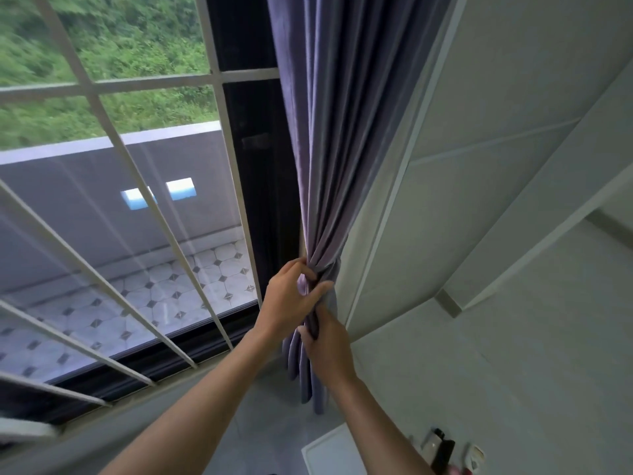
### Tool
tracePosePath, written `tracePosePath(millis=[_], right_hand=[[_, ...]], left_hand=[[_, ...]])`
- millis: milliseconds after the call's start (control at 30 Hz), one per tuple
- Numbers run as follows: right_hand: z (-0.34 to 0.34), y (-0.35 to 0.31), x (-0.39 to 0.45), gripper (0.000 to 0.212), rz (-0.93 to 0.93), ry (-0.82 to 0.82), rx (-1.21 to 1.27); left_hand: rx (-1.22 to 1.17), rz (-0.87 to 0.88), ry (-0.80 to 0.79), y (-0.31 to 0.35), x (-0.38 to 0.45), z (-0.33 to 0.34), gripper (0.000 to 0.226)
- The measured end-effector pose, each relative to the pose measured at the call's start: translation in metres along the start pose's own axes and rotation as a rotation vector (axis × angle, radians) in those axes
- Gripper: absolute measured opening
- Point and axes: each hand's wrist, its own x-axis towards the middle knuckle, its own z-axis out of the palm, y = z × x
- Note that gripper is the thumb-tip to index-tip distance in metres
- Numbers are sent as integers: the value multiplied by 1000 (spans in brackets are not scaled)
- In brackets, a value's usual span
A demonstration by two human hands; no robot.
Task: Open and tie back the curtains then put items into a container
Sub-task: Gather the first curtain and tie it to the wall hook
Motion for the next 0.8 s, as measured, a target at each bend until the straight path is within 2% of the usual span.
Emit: tracePosePath(millis=[67,167,267,333,367,500,667,733,800], right_hand=[[0,0,0,24,-16,-61,-7],[-1,-3,-2,15,-95,-106,10],[-3,-7,-2,14,-65,173,273],[-4,-6,1,41,56,314,395],[-5,-8,3,52,78,333,422],[-10,-15,14,54,-46,226,592],[-12,0,24,76,-62,-45,512],[-13,-1,28,73,-62,-39,461],[-11,-3,35,73,-83,44,384]], left_hand=[[101,24,-59,-1,3,-1,25],[190,60,-98,-2,7,-2,12],[189,45,-134,-1,11,-8,10],[130,25,-165,1,14,-13,16],[94,12,-179,2,15,-15,19],[15,-44,-220,0,18,-24,23],[43,-40,-287,-8,25,-38,33],[28,-35,-315,-9,27,-44,36],[45,-28,-354,-8,27,-47,37]])
